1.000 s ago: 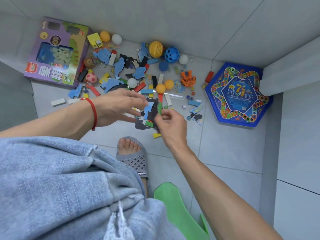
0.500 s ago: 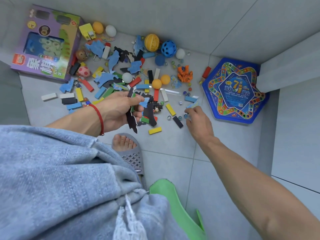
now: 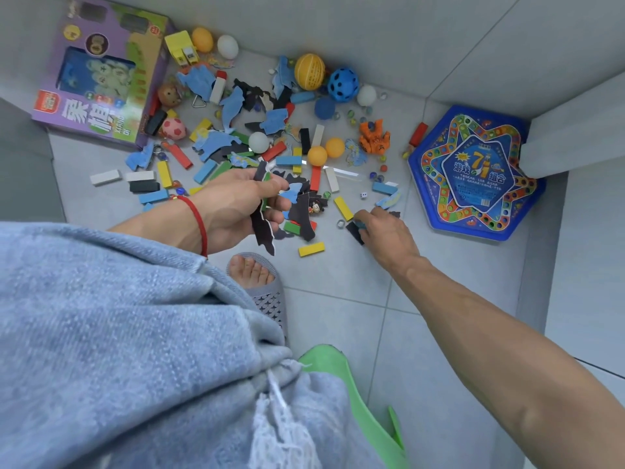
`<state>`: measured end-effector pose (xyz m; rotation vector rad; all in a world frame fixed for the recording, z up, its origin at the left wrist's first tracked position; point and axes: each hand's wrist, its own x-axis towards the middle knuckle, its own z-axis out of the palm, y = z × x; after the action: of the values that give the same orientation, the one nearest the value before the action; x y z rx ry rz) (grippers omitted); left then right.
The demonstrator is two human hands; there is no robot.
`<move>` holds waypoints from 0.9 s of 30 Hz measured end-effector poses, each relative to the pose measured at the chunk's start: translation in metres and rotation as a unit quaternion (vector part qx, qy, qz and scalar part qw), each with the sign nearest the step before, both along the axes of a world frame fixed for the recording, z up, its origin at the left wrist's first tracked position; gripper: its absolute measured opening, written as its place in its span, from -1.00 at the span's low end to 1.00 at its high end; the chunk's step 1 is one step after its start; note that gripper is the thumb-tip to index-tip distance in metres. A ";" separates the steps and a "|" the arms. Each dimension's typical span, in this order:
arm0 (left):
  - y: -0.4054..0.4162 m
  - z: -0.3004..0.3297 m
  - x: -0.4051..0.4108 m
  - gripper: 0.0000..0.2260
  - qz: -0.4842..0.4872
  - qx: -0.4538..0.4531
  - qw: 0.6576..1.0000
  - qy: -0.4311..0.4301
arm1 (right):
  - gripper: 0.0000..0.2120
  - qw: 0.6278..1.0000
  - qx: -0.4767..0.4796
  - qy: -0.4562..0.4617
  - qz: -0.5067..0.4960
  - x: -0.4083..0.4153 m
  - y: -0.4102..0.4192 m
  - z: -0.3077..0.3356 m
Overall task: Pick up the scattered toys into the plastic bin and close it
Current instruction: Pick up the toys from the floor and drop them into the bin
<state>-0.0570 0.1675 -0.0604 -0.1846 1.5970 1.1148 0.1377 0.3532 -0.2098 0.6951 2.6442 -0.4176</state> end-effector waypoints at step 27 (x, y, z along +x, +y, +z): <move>-0.013 0.010 -0.008 -0.82 0.069 0.019 0.997 0.007 | -0.65 0.981 -0.010 -0.057 -0.187 -0.010 -0.024 0.013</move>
<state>-0.0653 0.1547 -0.0505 -0.2670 1.5933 1.2541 0.1282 0.3291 -0.1967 1.1798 2.3957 -0.4882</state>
